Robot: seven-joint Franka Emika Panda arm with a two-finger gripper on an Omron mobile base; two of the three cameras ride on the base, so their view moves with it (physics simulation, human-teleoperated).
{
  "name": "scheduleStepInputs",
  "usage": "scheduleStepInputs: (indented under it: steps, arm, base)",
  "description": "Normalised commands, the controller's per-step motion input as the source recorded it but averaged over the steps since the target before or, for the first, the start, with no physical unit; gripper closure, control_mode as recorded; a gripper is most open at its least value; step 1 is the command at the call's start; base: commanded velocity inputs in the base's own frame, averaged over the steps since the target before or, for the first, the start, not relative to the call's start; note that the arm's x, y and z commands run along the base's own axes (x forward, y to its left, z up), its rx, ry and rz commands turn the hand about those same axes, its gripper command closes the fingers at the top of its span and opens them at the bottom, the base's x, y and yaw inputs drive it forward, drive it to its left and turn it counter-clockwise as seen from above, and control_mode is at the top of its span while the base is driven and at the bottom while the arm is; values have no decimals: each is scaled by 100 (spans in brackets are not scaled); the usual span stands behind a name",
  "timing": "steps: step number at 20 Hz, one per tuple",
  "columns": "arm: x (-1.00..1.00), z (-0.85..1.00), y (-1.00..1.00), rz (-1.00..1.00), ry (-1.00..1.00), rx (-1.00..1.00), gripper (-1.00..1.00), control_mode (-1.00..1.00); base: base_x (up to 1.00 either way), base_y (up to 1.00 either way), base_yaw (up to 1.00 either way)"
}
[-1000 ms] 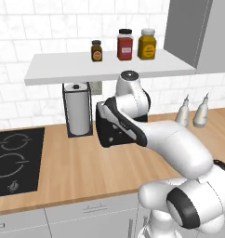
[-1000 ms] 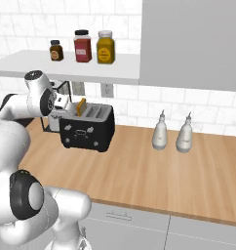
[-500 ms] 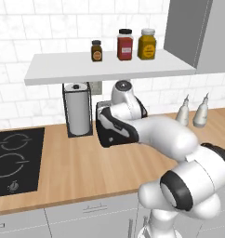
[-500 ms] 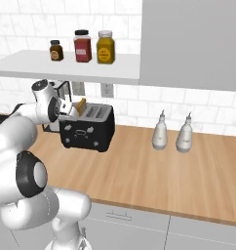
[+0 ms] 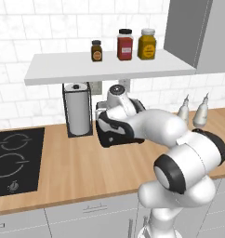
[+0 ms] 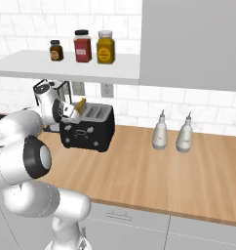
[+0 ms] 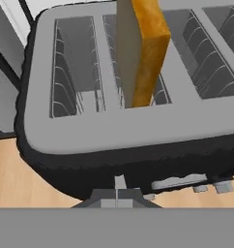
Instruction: Start the toaster. Once the lever pops up, take the bread to the plate on the dining counter.
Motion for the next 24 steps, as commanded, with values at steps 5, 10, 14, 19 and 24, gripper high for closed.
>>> scheduleStepInputs:
  steps: [5, 10, 14, 19, 24]
  arm:
    - [0, -26, 0, -8, 0, 0, 100, -100]
    - [0, -33, 0, -6, 0, 0, 100, -100]
    - [0, -42, 0, -4, 0, 0, 100, -100]
    - [0, -44, 0, -4, 0, 0, 100, -100]
    - [0, -34, 0, -3, 0, 0, 100, -100]
  base:
    - [0, 0, 0]
    - [0, 0, 0]
    - [0, 0, 0]
    - [0, 0, 0]
    - [0, 0, 0]
